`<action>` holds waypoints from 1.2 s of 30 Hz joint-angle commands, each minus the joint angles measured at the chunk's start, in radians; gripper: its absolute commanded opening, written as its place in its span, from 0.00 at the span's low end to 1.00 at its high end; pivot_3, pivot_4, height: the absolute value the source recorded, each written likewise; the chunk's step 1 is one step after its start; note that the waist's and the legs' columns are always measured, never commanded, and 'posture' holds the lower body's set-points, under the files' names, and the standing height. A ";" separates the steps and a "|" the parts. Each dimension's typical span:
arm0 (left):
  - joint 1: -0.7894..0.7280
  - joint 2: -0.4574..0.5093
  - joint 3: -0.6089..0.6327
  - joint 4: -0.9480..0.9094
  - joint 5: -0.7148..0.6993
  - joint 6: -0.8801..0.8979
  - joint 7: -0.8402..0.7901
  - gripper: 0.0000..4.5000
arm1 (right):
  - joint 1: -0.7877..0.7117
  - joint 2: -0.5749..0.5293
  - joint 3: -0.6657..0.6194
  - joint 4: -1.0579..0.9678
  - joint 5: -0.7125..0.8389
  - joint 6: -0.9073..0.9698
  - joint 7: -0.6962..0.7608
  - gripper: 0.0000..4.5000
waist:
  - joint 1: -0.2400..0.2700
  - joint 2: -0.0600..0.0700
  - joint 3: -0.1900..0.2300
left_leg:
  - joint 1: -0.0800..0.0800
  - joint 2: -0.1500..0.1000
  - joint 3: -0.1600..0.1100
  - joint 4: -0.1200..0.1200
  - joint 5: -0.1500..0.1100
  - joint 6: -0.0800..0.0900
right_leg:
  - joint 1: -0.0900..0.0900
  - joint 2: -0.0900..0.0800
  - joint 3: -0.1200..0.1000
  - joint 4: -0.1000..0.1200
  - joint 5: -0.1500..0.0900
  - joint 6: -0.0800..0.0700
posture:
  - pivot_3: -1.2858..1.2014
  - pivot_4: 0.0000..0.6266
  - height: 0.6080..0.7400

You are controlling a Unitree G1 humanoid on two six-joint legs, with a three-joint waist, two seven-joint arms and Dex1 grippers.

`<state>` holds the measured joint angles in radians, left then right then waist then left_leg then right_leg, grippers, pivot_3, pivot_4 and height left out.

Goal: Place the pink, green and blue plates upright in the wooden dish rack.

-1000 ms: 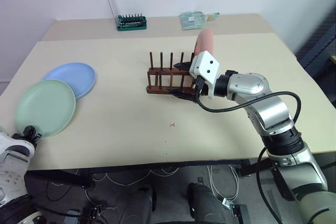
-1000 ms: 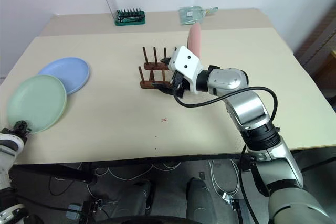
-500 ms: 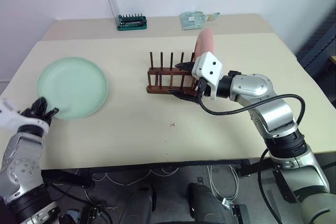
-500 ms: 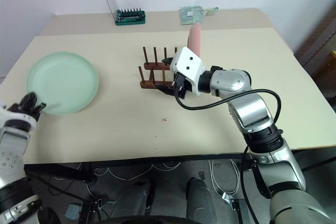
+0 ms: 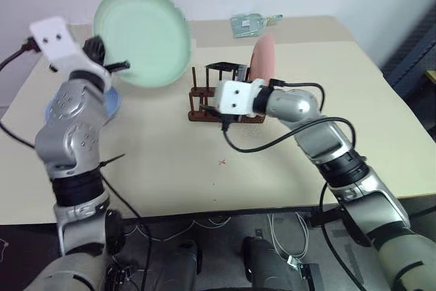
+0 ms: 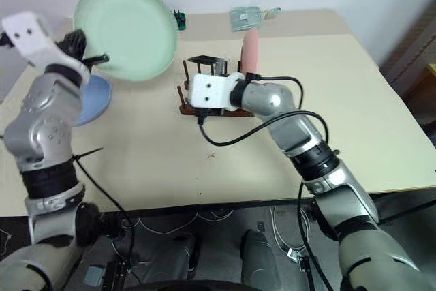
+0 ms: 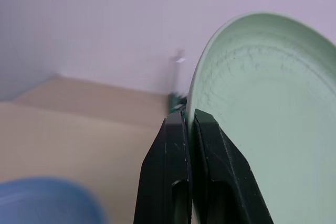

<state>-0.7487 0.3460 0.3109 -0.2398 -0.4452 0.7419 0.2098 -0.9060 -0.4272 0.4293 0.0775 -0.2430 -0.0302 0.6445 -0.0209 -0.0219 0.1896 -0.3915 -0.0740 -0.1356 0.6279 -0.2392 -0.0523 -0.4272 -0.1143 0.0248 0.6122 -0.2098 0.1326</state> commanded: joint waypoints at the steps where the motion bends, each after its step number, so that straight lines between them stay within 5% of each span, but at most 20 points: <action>1: -0.056 -0.037 -0.004 -0.075 -0.004 0.076 0.055 0.00 | -0.043 0.023 0.004 0.037 -0.062 -0.079 -0.039 1.00 | 0.001 0.000 0.000 | 0.000 0.000 0.000 0.000 0.000 0.000 | 0.000 0.000 0.000 0.000 0.000 0.000 | 0.52 0.24 1.00; 14: -0.153 -0.101 -0.027 -0.182 -0.016 0.265 0.048 0.00 | -0.123 0.118 0.002 0.240 -0.214 -0.197 -0.199 1.00 | 0.001 0.000 0.000 | 0.000 0.000 -0.001 0.000 0.001 -0.001 | 0.000 0.001 0.000 0.001 0.000 0.000 | 0.52 0.24 1.00; 17: -0.147 -0.105 -0.012 -0.184 -0.017 0.276 0.042 0.00 | -0.142 0.124 -0.011 0.267 -0.248 -0.202 -0.257 0.80 | 0.000 0.000 0.000 | 0.000 0.000 -0.001 0.000 0.001 -0.001 | 0.000 0.001 0.000 0.001 0.000 0.000 | 0.52 0.24 1.00; 24: -0.148 -0.120 0.006 -0.177 -0.027 0.277 0.025 0.00 | -0.128 0.123 -0.011 0.263 -0.267 -0.210 -0.274 0.03 | 0.000 0.000 0.000 | 0.000 0.000 -0.001 0.000 0.001 -0.001 | 0.000 0.001 0.000 0.001 0.000 0.000 | 0.52 0.24 1.00; 25: -0.149 -0.122 0.009 -0.177 -0.030 0.273 0.021 0.00 | -0.125 0.122 -0.012 0.260 -0.271 -0.209 -0.275 0.01 | 0.000 0.000 0.001 | 0.000 0.000 -0.001 0.000 0.001 -0.001 | 0.000 0.001 0.000 0.001 0.000 0.000 | 0.52 0.24 1.00; 28: -0.153 -0.146 0.041 -0.174 -0.057 0.233 0.002 0.22 | -0.113 0.120 -0.015 0.251 -0.279 -0.205 -0.271 0.00 | 0.001 0.000 0.000 | 0.000 0.000 -0.001 0.000 0.001 -0.001 | 0.000 0.001 0.000 0.001 0.000 0.000 | 0.52 0.24 1.00; 34: -0.152 -0.089 0.123 -0.123 -0.039 0.064 -0.049 0.88 | -0.083 0.127 -0.041 0.200 -0.241 -0.163 -0.251 0.00 | -0.003 0.000 0.001 | 0.000 0.000 -0.001 0.000 0.001 -0.001 | 0.000 0.001 0.000 0.000 0.000 0.000 | 0.52 0.24 1.00; 36: -0.135 -0.024 0.145 -0.079 -0.008 0.015 -0.068 0.88 | -0.066 0.139 -0.065 0.177 -0.205 -0.135 -0.240 0.00 | -0.010 0.000 0.001 | 0.000 0.001 -0.001 -0.001 0.001 -0.001 | 0.000 0.001 0.000 0.001 0.000 0.000 | 0.52 0.24 1.00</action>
<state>-0.8773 0.2847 0.4160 -0.3259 -0.4799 0.8161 0.1558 -0.9629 -0.3018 0.4096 0.3211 -0.4861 -0.1776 0.4036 -0.0305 -0.0221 0.1902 -0.3912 -0.0734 -0.1363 0.6270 -0.2383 -0.0538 -0.4276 -0.1127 0.0251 0.6133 -0.2098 0.1322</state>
